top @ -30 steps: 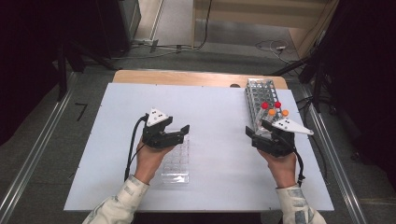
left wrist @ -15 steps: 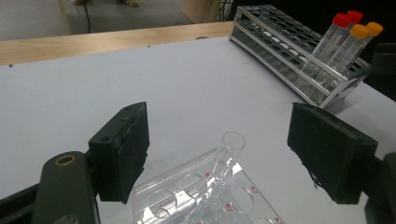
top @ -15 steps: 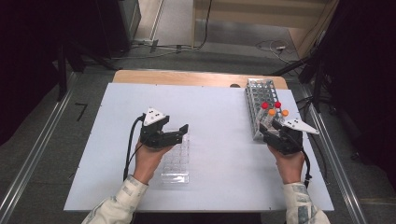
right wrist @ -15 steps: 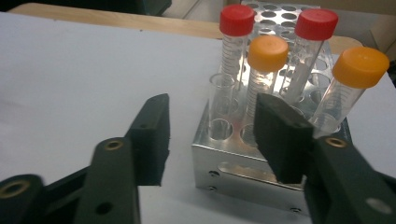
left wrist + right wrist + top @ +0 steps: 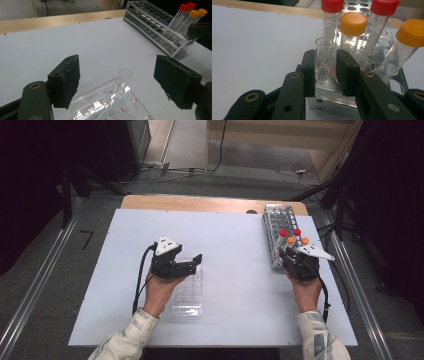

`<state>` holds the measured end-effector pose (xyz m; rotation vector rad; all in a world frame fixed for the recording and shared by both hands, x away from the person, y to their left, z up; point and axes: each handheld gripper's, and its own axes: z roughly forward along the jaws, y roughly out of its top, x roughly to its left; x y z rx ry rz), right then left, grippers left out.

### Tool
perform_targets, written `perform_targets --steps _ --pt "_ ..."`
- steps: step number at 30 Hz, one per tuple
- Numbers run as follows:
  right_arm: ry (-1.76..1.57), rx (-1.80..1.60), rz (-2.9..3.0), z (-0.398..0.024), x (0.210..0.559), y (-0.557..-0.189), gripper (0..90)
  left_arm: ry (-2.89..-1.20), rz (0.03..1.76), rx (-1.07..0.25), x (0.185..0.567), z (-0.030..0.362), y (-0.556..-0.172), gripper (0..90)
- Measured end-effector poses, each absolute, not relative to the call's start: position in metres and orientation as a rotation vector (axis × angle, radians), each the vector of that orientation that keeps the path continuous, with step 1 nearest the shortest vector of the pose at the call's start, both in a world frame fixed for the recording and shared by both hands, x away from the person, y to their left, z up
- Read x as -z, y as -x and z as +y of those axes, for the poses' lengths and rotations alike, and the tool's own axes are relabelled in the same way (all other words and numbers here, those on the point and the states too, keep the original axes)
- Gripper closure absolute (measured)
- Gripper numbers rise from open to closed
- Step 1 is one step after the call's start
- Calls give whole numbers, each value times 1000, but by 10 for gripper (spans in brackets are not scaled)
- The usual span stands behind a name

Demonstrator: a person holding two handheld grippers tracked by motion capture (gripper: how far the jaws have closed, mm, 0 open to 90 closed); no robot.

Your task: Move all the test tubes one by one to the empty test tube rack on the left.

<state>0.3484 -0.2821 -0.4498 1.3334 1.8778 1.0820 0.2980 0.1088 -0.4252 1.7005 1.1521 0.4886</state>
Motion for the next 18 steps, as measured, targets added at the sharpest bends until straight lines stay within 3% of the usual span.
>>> perform_targets --steps 18 --pt "-1302 -1089 1863 -277 449 -350 726 -1697 1151 -489 425 109 -298 221"
